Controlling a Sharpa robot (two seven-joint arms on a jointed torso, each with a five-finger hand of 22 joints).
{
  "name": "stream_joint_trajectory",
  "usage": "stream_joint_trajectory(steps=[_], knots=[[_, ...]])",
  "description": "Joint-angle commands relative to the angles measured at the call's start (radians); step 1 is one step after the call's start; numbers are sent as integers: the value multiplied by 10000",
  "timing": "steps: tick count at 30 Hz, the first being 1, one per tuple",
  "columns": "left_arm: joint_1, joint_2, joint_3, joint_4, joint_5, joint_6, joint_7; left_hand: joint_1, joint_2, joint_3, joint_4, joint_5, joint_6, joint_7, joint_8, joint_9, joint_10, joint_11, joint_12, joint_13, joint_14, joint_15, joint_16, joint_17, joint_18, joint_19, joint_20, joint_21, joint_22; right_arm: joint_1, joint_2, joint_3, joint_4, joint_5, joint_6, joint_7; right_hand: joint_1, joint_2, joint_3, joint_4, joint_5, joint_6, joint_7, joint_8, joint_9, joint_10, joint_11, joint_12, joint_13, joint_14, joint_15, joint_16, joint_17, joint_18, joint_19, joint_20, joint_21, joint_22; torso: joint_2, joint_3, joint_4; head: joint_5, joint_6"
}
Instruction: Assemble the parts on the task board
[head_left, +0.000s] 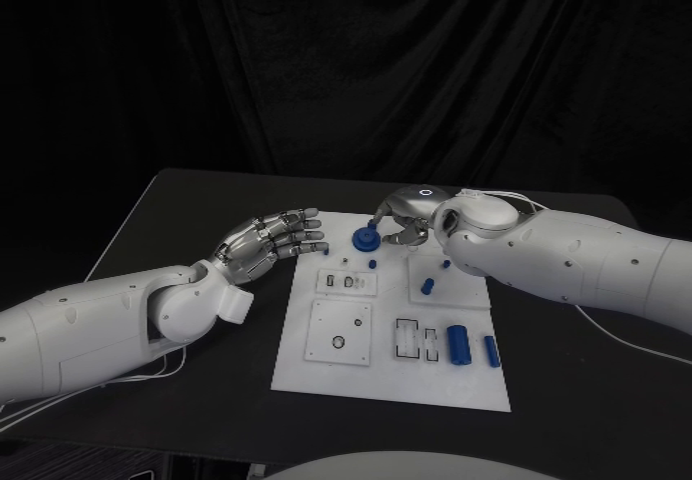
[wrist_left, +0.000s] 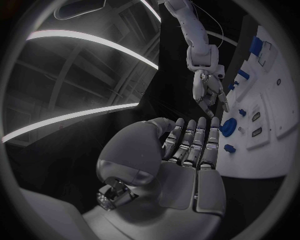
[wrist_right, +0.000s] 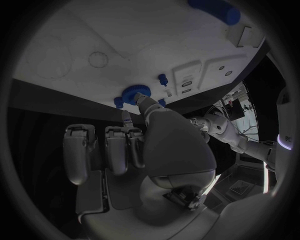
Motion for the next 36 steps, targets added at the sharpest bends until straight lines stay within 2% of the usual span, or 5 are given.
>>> stream_joint_trajectory(steps=[1,7,14,24,36], knots=[[-15,12,9,0,6,-3,188,-76,-10,64,-22,-49,75,13,64,13,1,71,38,8,10,46,55,7,-117,-34,46,46,17,196,-610,13,593,15,-738,34,-149,7,-21,97,-37,215,20,83,-21,1059,91,27,2629,1049,41,26,2635,-47,777,-16,86,2481,-16,-1,-30,51,42],[-61,-40,8,-6,6,-25,189,-76,-10,64,-22,-49,75,13,64,13,1,71,38,8,10,46,55,7,-117,-34,46,46,17,535,-2441,-30,2243,553,-494,-321,-160,31,-21,142,-46,326,24,120,-34,1059,92,27,2629,1049,47,26,2635,-24,721,-8,14,2450,-69,14,-78,-68,101],[-142,-57,8,-6,6,-14,209,-85,-10,76,-28,-49,79,15,67,13,3,74,40,8,12,49,59,7,-121,-32,46,50,19,538,-4099,-205,3225,749,-596,-599,-125,0,-20,163,7,576,-7,209,-41,1059,76,27,2629,1049,41,26,2635,-22,717,-3,6,2448,-133,17,-57,-266,104],[-277,-172,9,73,6,-30,201,-85,-10,76,-28,-49,79,15,67,13,3,74,40,8,12,49,59,7,-121,-32,46,50,19,30,-5168,-271,3277,797,-739,-962,-177,-124,-133,362,-371,593,-25,128,-159,1059,50,27,2629,1049,7,26,2635,19,620,-28,-130,2392,-262,-13,-182,-129,11],[-373,-187,9,107,6,29,202,-98,-7,92,-34,-49,62,20,63,10,5,78,42,9,14,53,64,8,-125,-29,46,56,21,-342,-4710,-279,2493,801,-772,-899,-97,-197,-225,493,-740,466,-61,4,-282,1059,14,27,2629,1049,-30,26,2635,65,513,-64,-291,2329,-334,-8,-217,-130,-123]])
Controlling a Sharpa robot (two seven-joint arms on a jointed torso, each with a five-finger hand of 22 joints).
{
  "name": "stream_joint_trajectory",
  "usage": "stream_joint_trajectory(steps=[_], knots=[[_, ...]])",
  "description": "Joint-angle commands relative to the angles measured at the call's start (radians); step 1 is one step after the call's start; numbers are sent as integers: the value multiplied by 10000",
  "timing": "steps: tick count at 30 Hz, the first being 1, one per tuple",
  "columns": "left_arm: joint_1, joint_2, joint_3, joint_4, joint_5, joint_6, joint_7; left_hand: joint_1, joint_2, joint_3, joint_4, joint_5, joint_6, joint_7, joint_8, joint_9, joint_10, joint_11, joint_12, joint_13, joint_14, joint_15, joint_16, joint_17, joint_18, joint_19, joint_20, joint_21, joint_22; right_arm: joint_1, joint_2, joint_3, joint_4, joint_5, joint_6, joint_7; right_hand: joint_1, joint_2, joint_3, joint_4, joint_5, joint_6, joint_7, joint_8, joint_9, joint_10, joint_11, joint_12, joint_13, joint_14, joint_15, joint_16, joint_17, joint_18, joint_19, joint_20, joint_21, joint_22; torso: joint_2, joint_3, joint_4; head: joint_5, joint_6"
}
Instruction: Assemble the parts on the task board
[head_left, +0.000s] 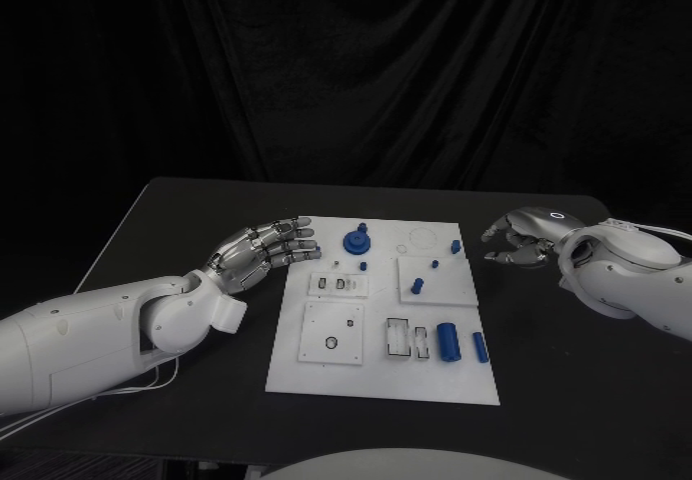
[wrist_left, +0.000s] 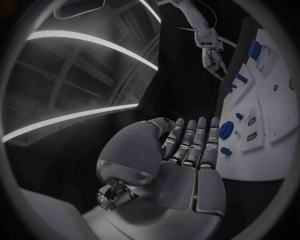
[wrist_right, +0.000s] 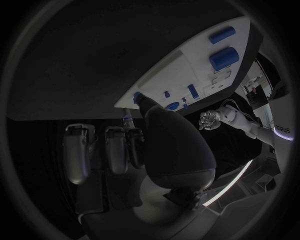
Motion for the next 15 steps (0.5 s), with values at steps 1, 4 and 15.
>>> stream_joint_trajectory(steps=[1,4,15], knots=[[-23,12,7,31,7,56,180,-99,-8,64,-5,-49,62,21,63,12,6,78,42,12,14,53,64,8,-126,-30,46,56,16,-84,119,7,-179,9,-194,-172,29,-83,8,67,-51,-26,-21,-45,-16,1040,-6,27,2632,1049,-31,26,2634,75,490,-65,-86,2319,-24,-2,13,-65,-38],[-39,10,7,30,7,77,160,-99,-8,64,-5,-49,62,21,63,12,6,78,42,12,14,53,64,8,-126,-30,46,56,16,-178,275,8,-373,8,-259,-128,38,-84,2,75,-72,-23,-12,-47,-22,1040,-4,27,2632,1049,-32,26,2634,95,442,-67,-152,2292,-9,1,-14,-63,-33],[-90,-16,7,31,7,115,108,-104,-5,71,-7,-48,56,22,61,11,6,80,43,12,14,55,66,8,-128,-29,46,58,17,-344,761,15,-948,7,-625,114,223,-23,-5,179,130,2,94,-82,-113,1040,78,27,2632,1049,26,26,2634,220,132,-26,-623,2106,12,-10,9,-30,-64]])
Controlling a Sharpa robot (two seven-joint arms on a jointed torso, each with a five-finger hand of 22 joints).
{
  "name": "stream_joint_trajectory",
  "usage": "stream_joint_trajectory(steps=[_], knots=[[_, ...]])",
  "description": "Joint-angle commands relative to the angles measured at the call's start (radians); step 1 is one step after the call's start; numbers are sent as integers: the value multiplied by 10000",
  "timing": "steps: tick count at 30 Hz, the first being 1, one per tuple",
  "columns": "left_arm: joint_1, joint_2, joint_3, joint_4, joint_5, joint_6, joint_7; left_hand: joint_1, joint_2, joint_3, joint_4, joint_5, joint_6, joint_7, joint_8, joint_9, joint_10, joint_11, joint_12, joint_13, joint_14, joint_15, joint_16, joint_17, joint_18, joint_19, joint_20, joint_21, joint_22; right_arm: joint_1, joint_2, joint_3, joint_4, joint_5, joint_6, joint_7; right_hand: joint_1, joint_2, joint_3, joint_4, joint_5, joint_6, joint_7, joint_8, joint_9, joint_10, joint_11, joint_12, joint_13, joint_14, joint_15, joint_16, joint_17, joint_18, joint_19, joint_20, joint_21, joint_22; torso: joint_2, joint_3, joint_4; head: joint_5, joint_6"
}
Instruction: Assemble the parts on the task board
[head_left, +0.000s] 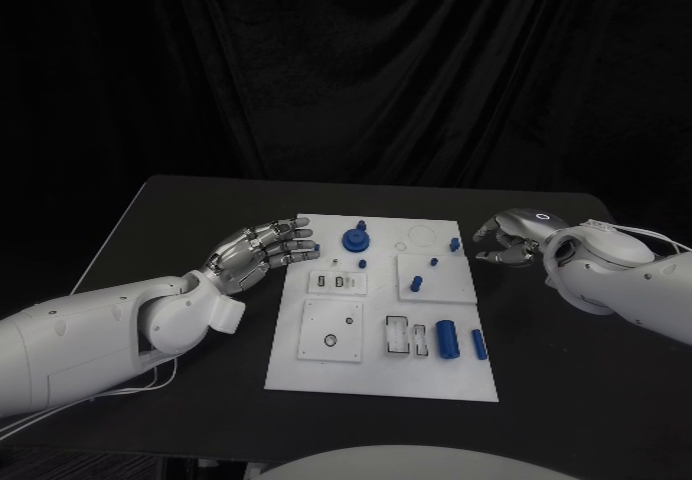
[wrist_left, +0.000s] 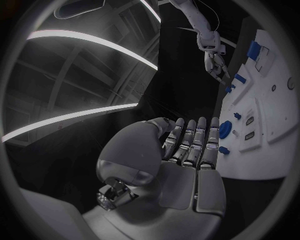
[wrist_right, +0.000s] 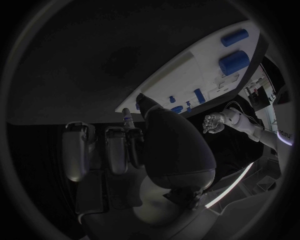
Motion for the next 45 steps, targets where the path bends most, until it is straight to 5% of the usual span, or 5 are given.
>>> stream_joint_trajectory(steps=[1,16,27,45], knots=[[-22,9,9,27,7,111,115,-104,-5,72,-7,-48,56,22,61,11,6,80,43,13,14,55,66,8,-128,-29,46,58,9,-38,89,11,-121,-20,-401,82,162,50,15,64,179,-36,60,-52,-34,1041,81,27,2634,1049,28,26,2635,207,121,-25,-111,2101,1,-5,16,-16,-11],[-57,27,9,47,7,186,216,-126,25,114,-11,-38,113,10,87,18,9,72,47,14,20,54,75,9,-134,-27,40,67,14,-134,615,17,-692,-20,-49,34,233,81,40,88,397,-36,96,-69,-74,1041,101,27,2634,1049,39,26,2635,248,22,-16,-280,2038,-13,-7,3,-29,-55],[-78,42,9,20,7,221,169,-135,25,125,-15,-37,80,9,76,13,6,70,46,13,19,53,76,8,-135,-28,38,69,15,-235,977,28,-1040,-20,-90,42,77,39,-171,305,-346,61,188,-46,-129,1041,189,27,2634,1049,112,26,2635,274,-31,47,-434,1995,-21,-14,23,-16,-86],[-113,100,10,-53,7,310,43,-149,26,135,-15,-43,60,17,70,10,2,73,44,12,8,53,73,6,-138,-35,36,69,15,-278,1386,42,-1448,-20,-229,150,84,5,-231,318,-496,107,206,-24,-131,1041,207,27,2634,1049,126,26,2635,322,-143,60,-626,1925,-11,-9,8,-4,-101]])
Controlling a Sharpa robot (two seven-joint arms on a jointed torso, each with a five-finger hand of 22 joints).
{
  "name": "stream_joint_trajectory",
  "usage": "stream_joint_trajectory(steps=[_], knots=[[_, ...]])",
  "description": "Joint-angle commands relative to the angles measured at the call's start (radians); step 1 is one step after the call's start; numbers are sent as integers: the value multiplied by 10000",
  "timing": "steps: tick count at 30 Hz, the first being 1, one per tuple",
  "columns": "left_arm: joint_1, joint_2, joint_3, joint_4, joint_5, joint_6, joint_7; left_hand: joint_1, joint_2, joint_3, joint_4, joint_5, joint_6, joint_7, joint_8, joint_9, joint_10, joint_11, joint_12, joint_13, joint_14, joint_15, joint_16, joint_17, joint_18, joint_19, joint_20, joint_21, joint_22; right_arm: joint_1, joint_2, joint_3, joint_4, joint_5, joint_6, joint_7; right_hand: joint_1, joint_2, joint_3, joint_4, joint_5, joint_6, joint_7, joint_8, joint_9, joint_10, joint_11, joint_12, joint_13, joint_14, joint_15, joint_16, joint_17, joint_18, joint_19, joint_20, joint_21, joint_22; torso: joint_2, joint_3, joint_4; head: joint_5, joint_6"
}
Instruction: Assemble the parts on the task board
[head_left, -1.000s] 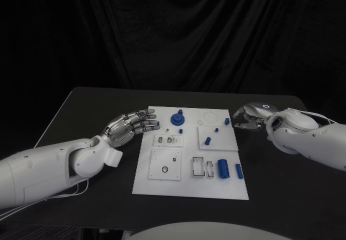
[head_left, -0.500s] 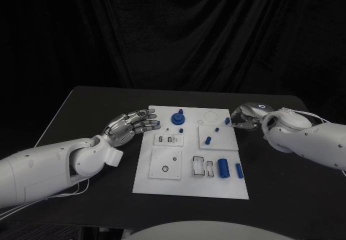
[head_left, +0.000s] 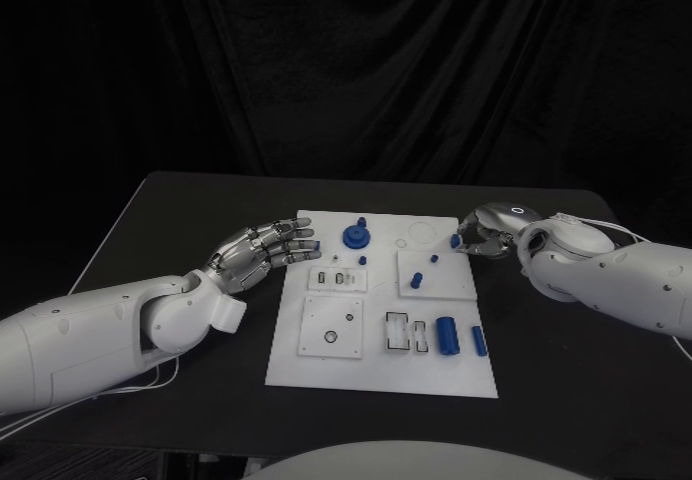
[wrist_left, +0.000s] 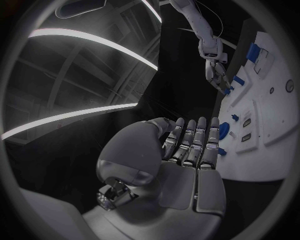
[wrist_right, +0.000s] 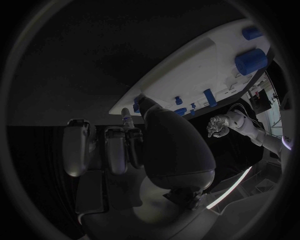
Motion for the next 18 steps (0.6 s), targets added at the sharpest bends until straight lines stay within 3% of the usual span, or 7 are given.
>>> stream_joint_trajectory(steps=[1,18], knots=[[-18,24,8,7,7,177,48,-111,-13,53,13,-43,23,-20,33,2,2,74,44,14,8,53,34,6,-139,-35,36,69,11,-43,61,11,-67,-28,-142,83,-23,-35,-26,27,-43,44,63,-2,-11,1043,64,27,2629,1059,62,26,2635,184,-77,-13,-54,1917,-1,-3,-16,17,2],[-60,74,8,-36,6,246,-15,-133,-15,63,14,-57,-3,-7,24,-2,-9,79,40,11,-15,52,24,1,-143,-50,32,65,10,-104,304,30,-225,-28,-148,167,54,-39,-37,-8,-14,128,69,41,1,1043,70,27,2629,1059,66,26,2635,197,-103,-6,-117,1896,-9,2,0,28,-35]])
